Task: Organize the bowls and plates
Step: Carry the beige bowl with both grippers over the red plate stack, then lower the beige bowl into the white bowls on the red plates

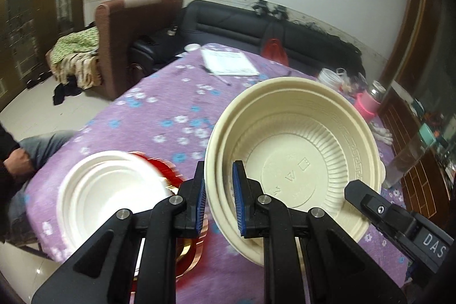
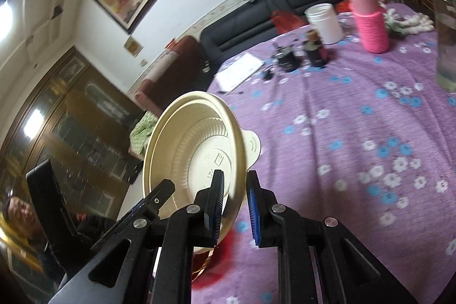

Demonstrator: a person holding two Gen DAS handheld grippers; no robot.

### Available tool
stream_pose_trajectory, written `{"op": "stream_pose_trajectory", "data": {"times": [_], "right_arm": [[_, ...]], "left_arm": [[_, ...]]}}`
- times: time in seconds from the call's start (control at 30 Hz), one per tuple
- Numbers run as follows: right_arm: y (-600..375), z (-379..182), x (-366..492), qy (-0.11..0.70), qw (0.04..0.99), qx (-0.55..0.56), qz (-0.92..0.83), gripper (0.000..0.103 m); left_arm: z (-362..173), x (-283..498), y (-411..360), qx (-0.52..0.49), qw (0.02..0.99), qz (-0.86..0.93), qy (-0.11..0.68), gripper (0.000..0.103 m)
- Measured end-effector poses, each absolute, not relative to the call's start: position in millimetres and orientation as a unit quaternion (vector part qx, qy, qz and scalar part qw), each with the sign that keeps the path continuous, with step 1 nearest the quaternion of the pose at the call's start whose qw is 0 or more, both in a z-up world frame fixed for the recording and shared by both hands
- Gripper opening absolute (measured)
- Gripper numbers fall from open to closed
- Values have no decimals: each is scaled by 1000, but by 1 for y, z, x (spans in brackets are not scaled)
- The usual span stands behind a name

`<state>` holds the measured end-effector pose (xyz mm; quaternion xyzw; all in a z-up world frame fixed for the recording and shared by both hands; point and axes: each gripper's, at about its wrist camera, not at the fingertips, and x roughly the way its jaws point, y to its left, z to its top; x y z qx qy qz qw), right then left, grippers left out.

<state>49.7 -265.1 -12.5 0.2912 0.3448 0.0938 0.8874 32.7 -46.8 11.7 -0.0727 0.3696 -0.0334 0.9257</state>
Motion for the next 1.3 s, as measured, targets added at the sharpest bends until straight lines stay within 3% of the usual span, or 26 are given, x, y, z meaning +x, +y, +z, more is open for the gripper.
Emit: {"op": "stream_pose_trajectory", "data": {"times": [0.7, 1.3], "right_arm": [[-101, -46, 64, 416, 866, 204, 189, 18], [-83, -72, 82, 438, 864, 189, 163, 19]], "left_arm": [[-37, 24, 86, -117, 904, 73, 404, 15], [-56, 35, 95, -113, 901, 60, 414, 15]]}}
